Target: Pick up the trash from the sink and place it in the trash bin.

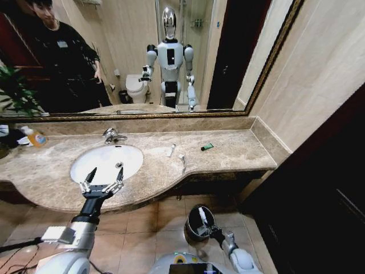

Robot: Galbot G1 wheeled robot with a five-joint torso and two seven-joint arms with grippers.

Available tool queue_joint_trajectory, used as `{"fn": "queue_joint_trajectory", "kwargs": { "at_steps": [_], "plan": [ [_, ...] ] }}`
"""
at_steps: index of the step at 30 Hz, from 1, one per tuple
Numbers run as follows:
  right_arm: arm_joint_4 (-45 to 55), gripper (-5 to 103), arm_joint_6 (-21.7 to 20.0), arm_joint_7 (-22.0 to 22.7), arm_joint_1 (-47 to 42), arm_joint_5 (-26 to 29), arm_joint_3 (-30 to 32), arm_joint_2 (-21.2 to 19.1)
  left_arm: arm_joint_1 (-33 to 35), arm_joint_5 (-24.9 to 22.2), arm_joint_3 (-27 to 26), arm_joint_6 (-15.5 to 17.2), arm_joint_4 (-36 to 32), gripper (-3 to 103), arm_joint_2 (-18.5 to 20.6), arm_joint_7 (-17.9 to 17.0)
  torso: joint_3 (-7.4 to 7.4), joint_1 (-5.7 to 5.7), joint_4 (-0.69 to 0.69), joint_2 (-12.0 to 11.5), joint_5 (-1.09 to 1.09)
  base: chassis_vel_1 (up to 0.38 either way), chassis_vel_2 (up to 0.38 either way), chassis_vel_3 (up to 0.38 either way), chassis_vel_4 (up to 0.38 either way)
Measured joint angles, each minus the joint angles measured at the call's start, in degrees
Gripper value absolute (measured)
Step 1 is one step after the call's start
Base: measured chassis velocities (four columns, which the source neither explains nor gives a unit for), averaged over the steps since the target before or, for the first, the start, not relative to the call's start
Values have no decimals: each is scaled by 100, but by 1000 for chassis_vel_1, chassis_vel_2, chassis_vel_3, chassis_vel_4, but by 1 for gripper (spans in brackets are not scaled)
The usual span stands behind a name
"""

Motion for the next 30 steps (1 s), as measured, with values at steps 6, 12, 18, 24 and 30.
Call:
{"fn": "queue_joint_trajectory", "kwargs": {
  "at_steps": [6, 12, 18, 24, 30],
  "plan": [
    [-31, 44, -3, 44, 59, -45, -16, 81, 0, 0, 0, 0, -1, 100, 0, 0, 0, 0, 0, 0, 0, 0, 0, 0, 0],
    [-111, 65, 21, 49, 69, -68, -35, 66, 0, 0, 0, 0, 0, 100, 0, 0, 0, 0, 0, 0, 0, 0, 0, 0, 0],
    [-134, 88, 38, 49, 87, -58, -32, 24, 0, 0, 0, 0, 0, 100, 0, 0, 0, 0, 0, 0, 0, 0, 0, 0, 0],
    [-186, 99, 58, 49, 96, -41, -32, 32, 0, 0, 0, 0, -1, 100, 0, 0, 0, 0, 0, 0, 0, 0, 0, 0, 0],
    [-214, 100, 81, 49, 95, -35, -35, 38, 0, 0, 0, 0, -1, 100, 0, 0, 0, 0, 0, 0, 0, 0, 0, 0, 0]
  ]
}}
